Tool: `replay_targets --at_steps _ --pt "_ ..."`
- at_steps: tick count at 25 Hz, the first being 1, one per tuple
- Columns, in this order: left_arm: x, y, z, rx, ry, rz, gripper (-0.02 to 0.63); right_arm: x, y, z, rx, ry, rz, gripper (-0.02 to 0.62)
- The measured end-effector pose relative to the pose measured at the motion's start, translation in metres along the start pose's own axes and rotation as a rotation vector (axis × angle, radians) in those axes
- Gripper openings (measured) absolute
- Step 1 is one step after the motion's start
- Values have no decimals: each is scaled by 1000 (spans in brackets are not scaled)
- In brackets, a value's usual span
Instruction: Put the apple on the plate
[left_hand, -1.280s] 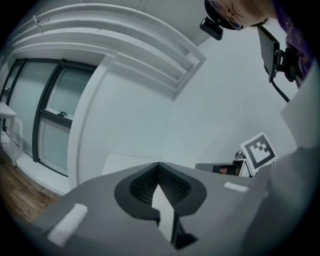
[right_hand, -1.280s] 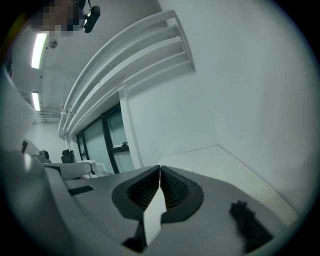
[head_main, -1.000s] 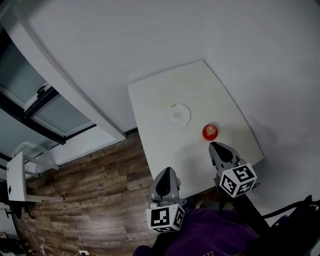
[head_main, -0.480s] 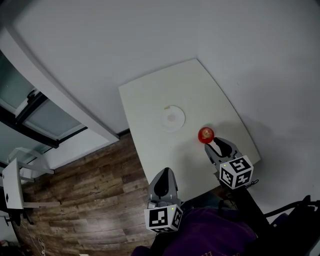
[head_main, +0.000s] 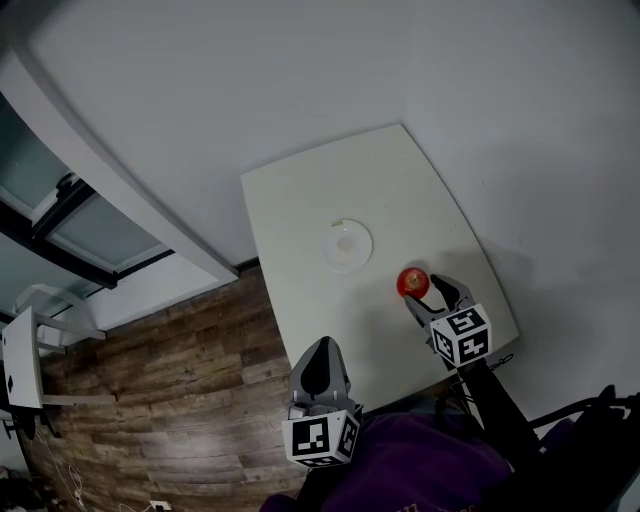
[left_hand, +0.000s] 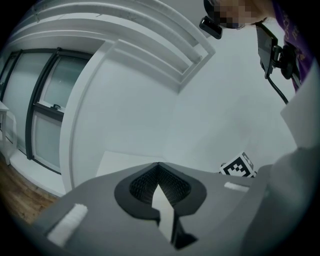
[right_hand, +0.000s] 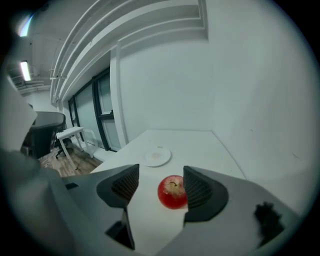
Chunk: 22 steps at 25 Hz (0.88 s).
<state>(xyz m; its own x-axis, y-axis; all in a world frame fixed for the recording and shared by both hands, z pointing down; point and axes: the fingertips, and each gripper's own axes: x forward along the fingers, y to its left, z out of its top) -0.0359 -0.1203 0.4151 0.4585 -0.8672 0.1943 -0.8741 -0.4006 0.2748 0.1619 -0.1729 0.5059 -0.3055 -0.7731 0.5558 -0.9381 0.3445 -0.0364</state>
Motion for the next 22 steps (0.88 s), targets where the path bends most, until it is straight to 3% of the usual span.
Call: replay_targets --at_steps 9,22 --pt "8 15 3 -1 -7 41 6 31 -13 -28 -34 125 4 321" --pt "20 20 3 10 -3 72 6 56 -25 -52 -28 210 21 330"
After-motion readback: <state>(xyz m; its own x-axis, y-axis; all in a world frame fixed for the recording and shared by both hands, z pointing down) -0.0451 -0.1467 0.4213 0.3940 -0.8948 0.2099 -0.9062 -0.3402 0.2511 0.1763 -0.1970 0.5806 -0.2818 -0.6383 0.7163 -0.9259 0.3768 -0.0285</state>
